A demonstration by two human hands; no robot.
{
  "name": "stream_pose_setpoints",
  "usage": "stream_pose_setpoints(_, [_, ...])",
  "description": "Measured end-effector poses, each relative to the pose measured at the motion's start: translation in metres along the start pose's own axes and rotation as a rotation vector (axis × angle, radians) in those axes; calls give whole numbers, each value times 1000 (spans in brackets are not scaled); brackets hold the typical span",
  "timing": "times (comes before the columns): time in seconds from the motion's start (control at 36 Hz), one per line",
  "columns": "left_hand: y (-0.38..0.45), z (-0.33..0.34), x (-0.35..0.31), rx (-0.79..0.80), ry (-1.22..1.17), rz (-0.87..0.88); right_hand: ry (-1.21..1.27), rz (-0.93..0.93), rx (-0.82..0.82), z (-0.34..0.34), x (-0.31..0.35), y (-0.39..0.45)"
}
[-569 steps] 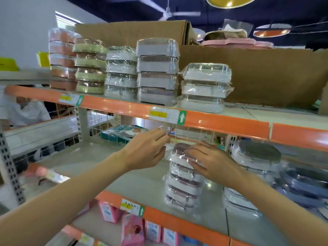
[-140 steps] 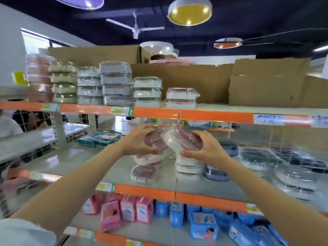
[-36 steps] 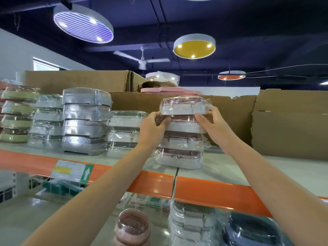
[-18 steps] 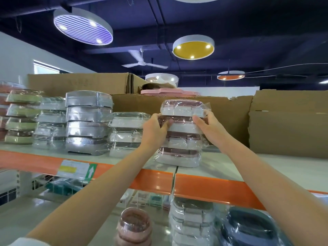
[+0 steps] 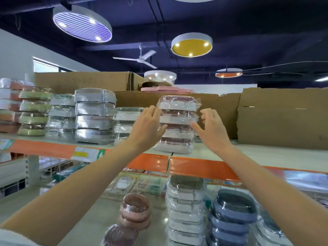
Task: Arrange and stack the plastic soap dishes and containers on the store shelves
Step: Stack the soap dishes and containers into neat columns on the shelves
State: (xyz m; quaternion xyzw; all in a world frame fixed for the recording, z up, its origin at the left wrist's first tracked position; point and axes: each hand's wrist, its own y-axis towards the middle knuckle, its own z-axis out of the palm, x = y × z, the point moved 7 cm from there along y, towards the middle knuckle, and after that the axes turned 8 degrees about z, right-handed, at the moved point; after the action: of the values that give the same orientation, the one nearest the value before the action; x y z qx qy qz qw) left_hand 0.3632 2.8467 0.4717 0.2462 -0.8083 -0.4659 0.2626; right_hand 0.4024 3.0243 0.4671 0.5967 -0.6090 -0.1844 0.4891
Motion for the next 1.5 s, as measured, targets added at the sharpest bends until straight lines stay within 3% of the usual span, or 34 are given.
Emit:
stream_pose_setpoints(0.17, [-25,-11,-16,8,-40,69,-38,-316,40,6,38,-39])
stream_pose_setpoints(0.36, [-82,-28,-12,130,-73,102,-42,-586,98,34,80,-94])
stream_pose_setpoints(0.47, [-124,-41,0,148,-70,89,4,-696,89,55,90,-131])
stream_pose_setpoints(0.64, [-186,-31,24,254,-55,49,14,-780,212,105,85,-179])
stream_pose_setpoints(0.75, [-212,-17,31,301,-70,46,36,-751,287,141,81,-196])
stream_pose_setpoints(0.89, [-244,20,50,389,-138,53,-44,-583,426,195,68,-208])
stream_pose_setpoints(0.97, [-266,44,63,452,-167,54,-74,-453,690,234,55,-220])
stream_pose_setpoints(1.03, [-280,58,72,487,-190,82,-113,-381,781,264,41,-230])
stream_pose_setpoints(1.11, [-300,76,86,549,-229,130,-303,-383,821,302,24,-249])
stream_pose_setpoints(1.19, [-318,91,104,616,-238,141,-311,-263,772,311,28,-249])
stream_pose_setpoints(1.31, [-336,104,127,653,-251,167,-346,-135,942,336,21,-261])
stream_pose_setpoints(1.5, [-353,120,154,632,-315,196,-493,19,1093,367,10,-283])
